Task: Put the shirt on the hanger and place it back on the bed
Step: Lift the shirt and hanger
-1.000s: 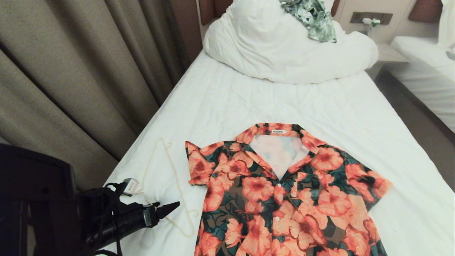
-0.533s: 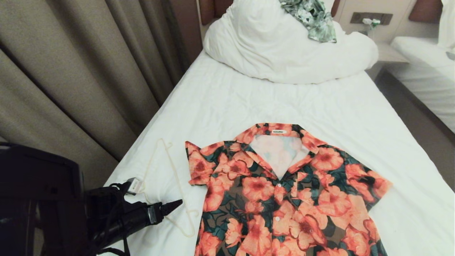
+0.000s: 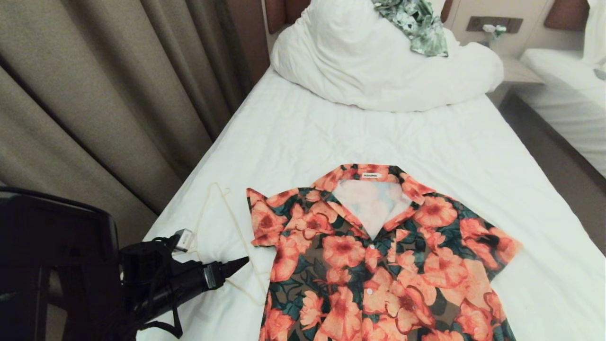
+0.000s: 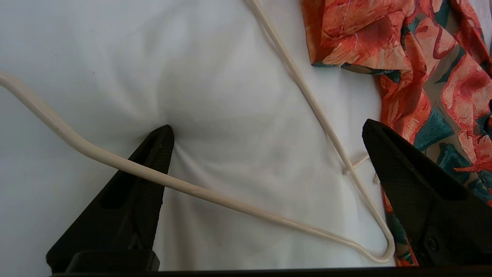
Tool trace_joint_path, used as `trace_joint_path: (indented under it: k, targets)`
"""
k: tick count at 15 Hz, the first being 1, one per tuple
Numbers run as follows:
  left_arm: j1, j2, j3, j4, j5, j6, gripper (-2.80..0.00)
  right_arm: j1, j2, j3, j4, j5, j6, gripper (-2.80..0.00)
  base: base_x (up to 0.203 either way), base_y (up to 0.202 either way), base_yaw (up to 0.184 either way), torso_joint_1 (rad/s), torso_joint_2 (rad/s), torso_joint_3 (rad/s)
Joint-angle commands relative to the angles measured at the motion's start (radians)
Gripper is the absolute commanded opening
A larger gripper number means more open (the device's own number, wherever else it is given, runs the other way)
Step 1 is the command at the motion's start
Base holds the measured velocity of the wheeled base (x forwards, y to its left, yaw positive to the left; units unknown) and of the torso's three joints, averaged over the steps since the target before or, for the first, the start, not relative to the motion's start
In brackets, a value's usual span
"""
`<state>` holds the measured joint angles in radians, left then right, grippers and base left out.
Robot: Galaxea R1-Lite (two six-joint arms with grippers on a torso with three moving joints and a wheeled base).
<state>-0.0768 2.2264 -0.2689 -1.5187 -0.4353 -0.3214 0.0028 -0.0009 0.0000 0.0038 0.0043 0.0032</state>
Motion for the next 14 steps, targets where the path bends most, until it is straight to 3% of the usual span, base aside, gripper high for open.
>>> trace_joint_path:
  k: [1, 2, 8, 14]
  targets:
    - [0.002, -0.003, -0.003, -0.011, 0.000, -0.001, 0.00, 0.000, -0.001, 0.002, -0.001, 0.000, 0.000, -2.80, 0.000, 0.000, 0.000, 0.000, 0.00, 0.000]
    - [0.002, -0.001, -0.004, -0.011, 0.004, -0.001, -2.80, 0.000, 0.000, 0.002, 0.000, 0.000, 0.000, -2.80, 0.000, 0.000, 0.000, 0.000, 0.00, 0.000]
    - [0.012, -0.009, -0.001, -0.011, 0.004, -0.001, -2.80, 0.000, -0.001, 0.002, 0.001, 0.000, 0.000, -2.80, 0.000, 0.000, 0.000, 0.000, 0.00, 0.000]
    - [0.008, -0.190, 0.069, -0.011, -0.004, -0.001, -2.80, 0.000, 0.001, 0.002, 0.000, 0.000, 0.000, -2.80, 0.000, 0.000, 0.000, 0.000, 0.00, 0.000]
